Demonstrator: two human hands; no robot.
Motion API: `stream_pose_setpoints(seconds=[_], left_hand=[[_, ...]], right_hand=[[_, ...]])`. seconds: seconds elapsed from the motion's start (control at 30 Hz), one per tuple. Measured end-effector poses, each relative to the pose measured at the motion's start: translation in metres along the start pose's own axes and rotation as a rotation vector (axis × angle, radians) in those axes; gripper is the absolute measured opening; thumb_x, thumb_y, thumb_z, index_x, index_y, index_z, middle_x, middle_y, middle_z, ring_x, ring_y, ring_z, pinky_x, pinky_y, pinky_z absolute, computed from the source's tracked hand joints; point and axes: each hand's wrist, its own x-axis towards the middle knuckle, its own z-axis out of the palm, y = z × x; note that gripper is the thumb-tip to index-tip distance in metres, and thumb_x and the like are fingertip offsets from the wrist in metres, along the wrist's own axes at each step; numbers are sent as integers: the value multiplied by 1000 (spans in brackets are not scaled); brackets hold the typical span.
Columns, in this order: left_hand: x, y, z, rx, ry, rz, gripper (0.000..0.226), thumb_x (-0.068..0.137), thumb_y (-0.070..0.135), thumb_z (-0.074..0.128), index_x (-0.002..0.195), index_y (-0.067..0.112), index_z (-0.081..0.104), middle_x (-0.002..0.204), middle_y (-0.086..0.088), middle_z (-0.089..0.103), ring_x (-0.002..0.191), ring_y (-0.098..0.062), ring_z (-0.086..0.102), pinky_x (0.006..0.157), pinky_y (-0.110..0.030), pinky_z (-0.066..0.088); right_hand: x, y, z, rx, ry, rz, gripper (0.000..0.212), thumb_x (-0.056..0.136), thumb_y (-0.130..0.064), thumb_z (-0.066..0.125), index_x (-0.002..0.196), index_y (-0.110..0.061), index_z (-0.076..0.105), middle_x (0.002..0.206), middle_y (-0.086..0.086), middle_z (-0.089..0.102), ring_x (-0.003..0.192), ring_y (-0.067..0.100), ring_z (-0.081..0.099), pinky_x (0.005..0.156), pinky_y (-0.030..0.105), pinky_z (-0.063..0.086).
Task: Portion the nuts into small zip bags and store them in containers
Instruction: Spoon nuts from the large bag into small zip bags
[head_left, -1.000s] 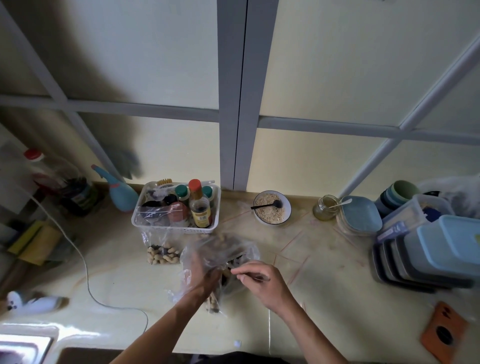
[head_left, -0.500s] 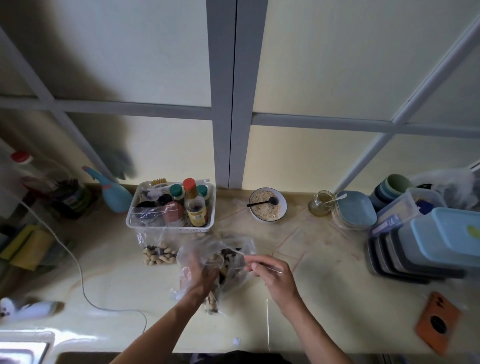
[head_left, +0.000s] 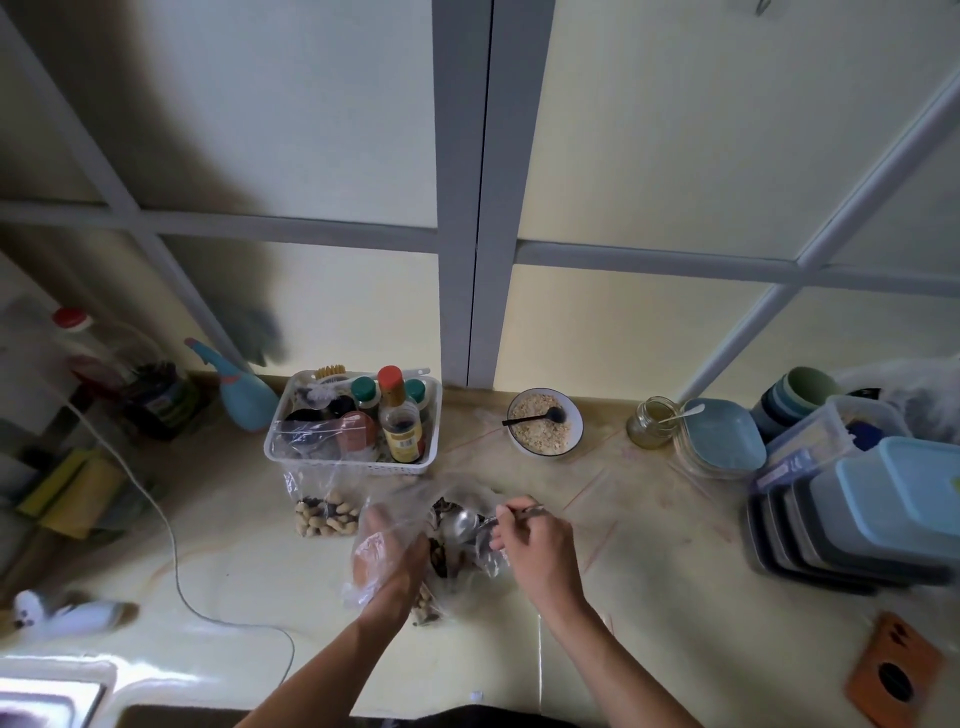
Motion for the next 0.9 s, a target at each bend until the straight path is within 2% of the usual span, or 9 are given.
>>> stream_pose_setpoints(seconds=[0.07,0.17,0.27,0.4,0.53,0.6,0.67,0.73,0.9], left_hand=[[0,1,-1,-33,-23,26,31,92,26,60,88,38,31,76,-3,55,61,-14,53,49,-30,45],[6,2,-3,22,28,-25,28,89,30,59,89,31,30,81,-14,61,64,-22,58,47,-32,43],[5,6,-8,44,11,-77,27,89,36,58,97,26,35,83,-8,60,69,-21,59,50,-31,44],[5,6,-13,55,-21,-91,24,95,37,50,105,22,34,85,-9,59,71,-23,59,54,-34,47],[2,3,-15,-106,-106,37,46,85,55,59,117,34,35,107,-2,61,86,-19,62,61,-30,53],[2,3,-14,-222,-92,132,40,89,40,70,113,36,39,87,-6,64,74,-18,66,59,-45,58],[0,8,-15,-206,-79,240,37,92,22,69,114,34,41,70,-7,60,62,-12,63,56,-42,56],[0,16,-17,-112,-41,316,41,92,22,67,119,34,39,73,4,58,71,-7,60,55,-28,51],[5,13,-18,-43,-62,309,45,93,25,63,118,47,32,93,14,52,85,1,56,63,-27,52]], right_hand=[[8,-5,7,-24,-30,-15,20,101,-28,60,88,-16,68,64,-6,73,61,-3,69,64,18,56],[21,-11,16,-64,-91,-10,28,100,-37,60,87,-14,67,65,-1,73,59,-1,70,63,26,58],[34,-13,25,-185,-122,-46,36,100,-45,60,84,-12,62,67,1,72,59,3,71,55,25,57],[47,-19,34,-389,-94,-189,36,101,-46,56,87,-12,58,71,4,66,64,19,67,53,24,46],[47,-22,49,-455,-83,-300,29,103,-39,54,94,-12,62,73,5,65,67,21,66,55,23,42],[44,-18,60,-482,-52,-365,26,102,-37,55,94,-13,63,73,6,68,67,23,68,56,29,48],[41,-11,70,-448,-29,-394,21,100,-32,59,92,-14,64,73,7,68,65,24,67,57,32,50],[35,-4,76,-385,-28,-374,14,99,-26,60,93,-14,66,74,7,69,65,23,67,58,28,47],[28,15,83,-184,-49,-264,11,100,-24,58,93,-20,65,73,-4,68,65,11,62,63,14,38]])
